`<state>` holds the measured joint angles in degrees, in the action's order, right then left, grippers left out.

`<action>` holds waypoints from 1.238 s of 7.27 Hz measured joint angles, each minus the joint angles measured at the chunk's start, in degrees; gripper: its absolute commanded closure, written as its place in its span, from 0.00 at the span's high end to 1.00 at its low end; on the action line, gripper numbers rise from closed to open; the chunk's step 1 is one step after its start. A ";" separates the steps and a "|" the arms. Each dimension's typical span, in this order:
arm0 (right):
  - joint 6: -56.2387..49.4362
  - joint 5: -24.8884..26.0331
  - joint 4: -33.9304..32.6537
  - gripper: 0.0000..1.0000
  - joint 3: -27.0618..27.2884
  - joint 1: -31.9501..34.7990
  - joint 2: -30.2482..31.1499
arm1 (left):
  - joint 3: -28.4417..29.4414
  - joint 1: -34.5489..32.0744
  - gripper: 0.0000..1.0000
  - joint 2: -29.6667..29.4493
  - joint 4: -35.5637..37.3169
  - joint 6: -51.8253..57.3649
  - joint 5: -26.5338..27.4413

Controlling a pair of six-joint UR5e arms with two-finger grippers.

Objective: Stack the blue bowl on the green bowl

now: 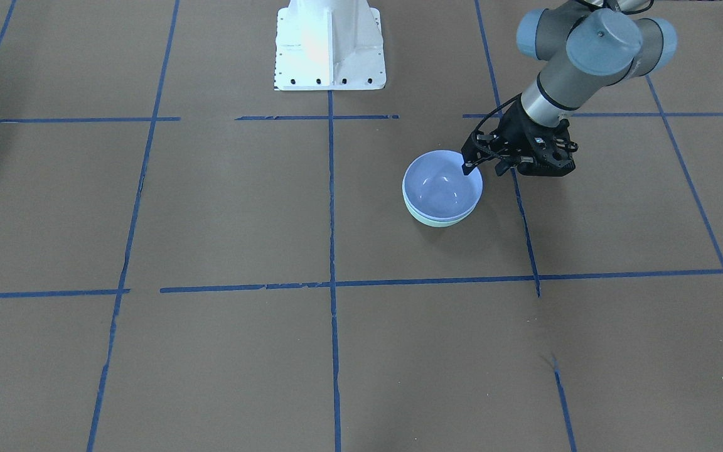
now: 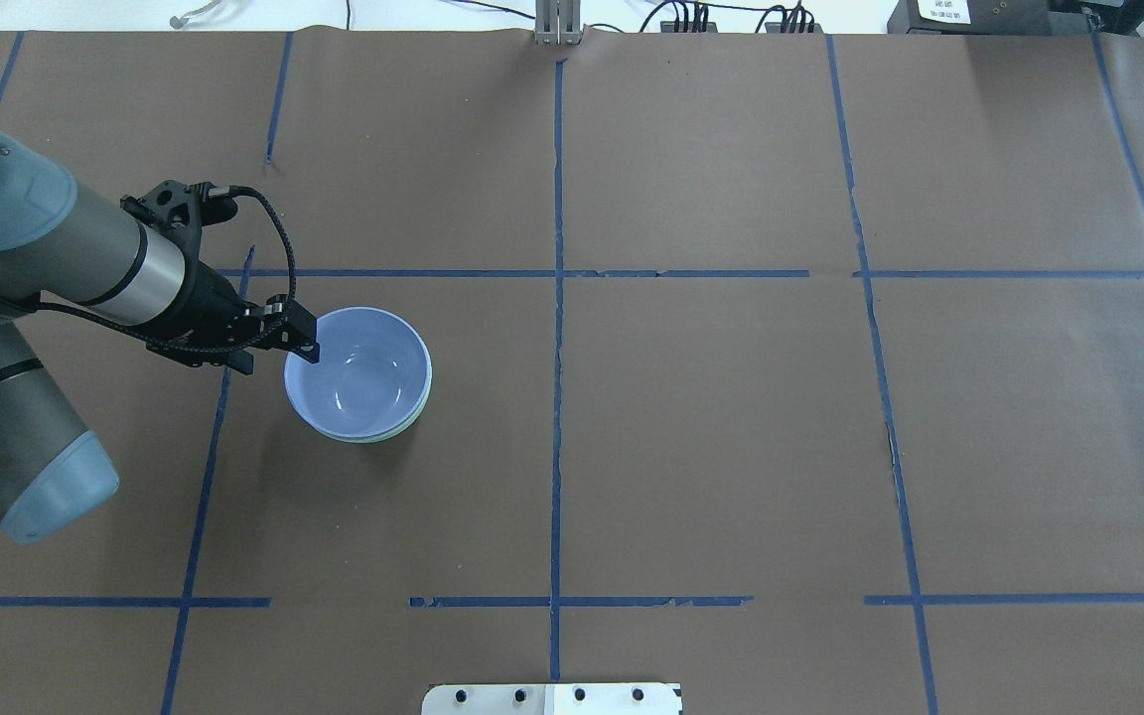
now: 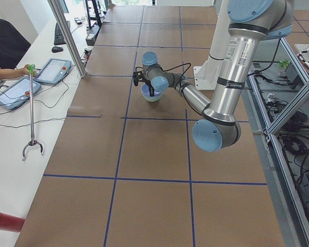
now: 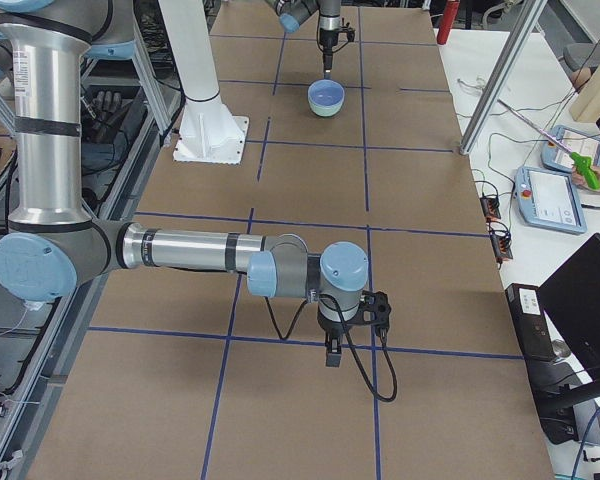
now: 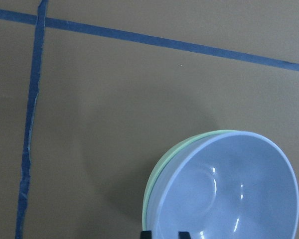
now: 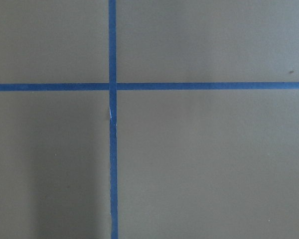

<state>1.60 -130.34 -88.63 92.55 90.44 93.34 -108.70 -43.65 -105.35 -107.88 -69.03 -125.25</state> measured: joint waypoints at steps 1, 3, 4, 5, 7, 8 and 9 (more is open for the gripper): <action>0.02 -0.02 0.01 1.00 0.00 0.00 0.00 | -1.27 -0.66 1.00 0.16 0.01 0.07 0.02; -0.01 -0.02 0.03 1.00 0.00 0.00 0.00 | -4.12 -5.47 1.00 0.43 1.48 5.62 -0.09; -0.01 -0.01 0.02 1.00 0.00 0.00 0.00 | -5.06 -9.75 1.00 0.46 4.60 13.32 -0.26; -0.01 0.00 -0.02 1.00 0.00 0.00 0.00 | -5.46 -13.74 1.00 0.51 8.73 21.88 -0.37; -0.02 -0.04 0.00 1.00 0.00 0.00 0.00 | -5.15 -20.46 1.00 2.85 13.22 38.22 -0.50; -0.01 -0.02 0.02 1.00 0.00 0.00 0.00 | -4.31 -24.71 1.00 5.03 13.93 46.34 -0.59; -0.02 -0.01 0.03 1.00 0.00 0.00 0.00 | -2.64 -29.02 1.00 7.22 14.13 53.20 -0.69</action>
<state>1.58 -130.35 -88.60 92.55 90.44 93.34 -111.35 -72.67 -98.13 -93.76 -15.83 -125.94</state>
